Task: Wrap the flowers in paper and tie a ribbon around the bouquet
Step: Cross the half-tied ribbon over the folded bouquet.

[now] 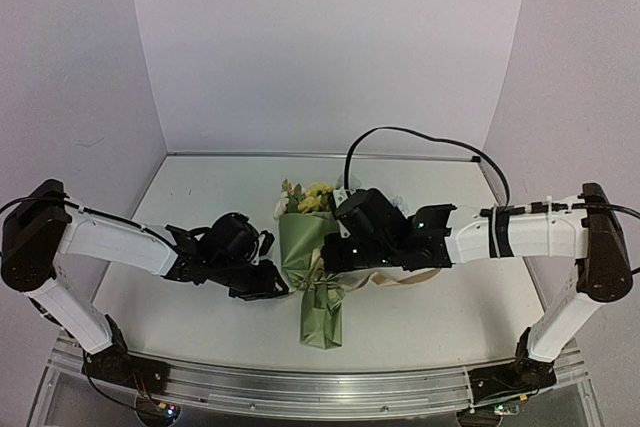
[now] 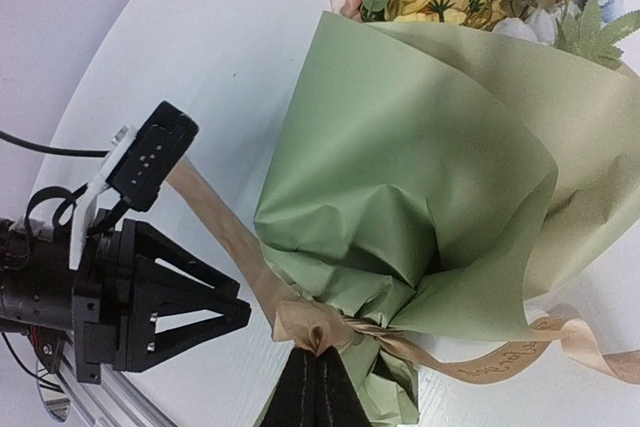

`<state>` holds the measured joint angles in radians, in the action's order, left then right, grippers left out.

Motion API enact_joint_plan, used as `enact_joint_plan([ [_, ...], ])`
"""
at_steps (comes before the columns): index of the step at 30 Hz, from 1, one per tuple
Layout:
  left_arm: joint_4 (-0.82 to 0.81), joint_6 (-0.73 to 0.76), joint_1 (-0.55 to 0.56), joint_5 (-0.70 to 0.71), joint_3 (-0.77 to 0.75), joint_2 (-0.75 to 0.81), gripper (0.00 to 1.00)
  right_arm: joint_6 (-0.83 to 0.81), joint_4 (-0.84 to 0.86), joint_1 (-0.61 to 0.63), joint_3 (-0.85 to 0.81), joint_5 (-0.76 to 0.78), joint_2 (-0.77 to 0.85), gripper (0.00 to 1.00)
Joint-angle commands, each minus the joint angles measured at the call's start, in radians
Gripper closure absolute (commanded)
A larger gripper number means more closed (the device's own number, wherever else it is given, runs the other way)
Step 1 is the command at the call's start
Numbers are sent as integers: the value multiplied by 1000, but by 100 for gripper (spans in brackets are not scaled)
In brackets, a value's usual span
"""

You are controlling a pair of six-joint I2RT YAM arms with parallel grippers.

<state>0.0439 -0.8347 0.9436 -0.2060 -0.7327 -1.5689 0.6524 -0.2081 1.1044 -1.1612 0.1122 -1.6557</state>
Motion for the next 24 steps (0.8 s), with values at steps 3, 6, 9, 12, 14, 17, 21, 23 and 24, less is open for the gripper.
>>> enact_joint_plan([
  [3, 85, 64, 0, 55, -107, 73, 71, 36, -44, -34, -84, 43, -60, 100],
  [6, 84, 77, -20, 51, -140, 80, 71, 38, -55, -40, -106, 51, -79, 100],
  [9, 63, 107, -39, 42, -164, 82, 71, 58, -65, -45, -101, 61, -77, 100],
  [12, 26, 155, -45, 17, -198, 66, 67, 69, -66, -45, -82, 60, -67, 100],
  [14, -2, 192, -45, -10, -214, 46, 66, 75, -66, -46, -75, 55, -64, 100],
  [17, -51, 229, -41, -56, -224, 25, 65, 82, -66, -45, -77, 45, -62, 100],
  [21, -63, 276, -27, -71, -234, 9, 65, 94, -65, -46, -74, 37, -50, 100],
  [23, -62, 288, -22, -81, -236, -3, 64, 101, -65, -46, -74, 31, -48, 100],
  [24, -63, 292, -18, -84, -237, -9, 64, 104, -66, -45, -75, 28, -47, 100],
])
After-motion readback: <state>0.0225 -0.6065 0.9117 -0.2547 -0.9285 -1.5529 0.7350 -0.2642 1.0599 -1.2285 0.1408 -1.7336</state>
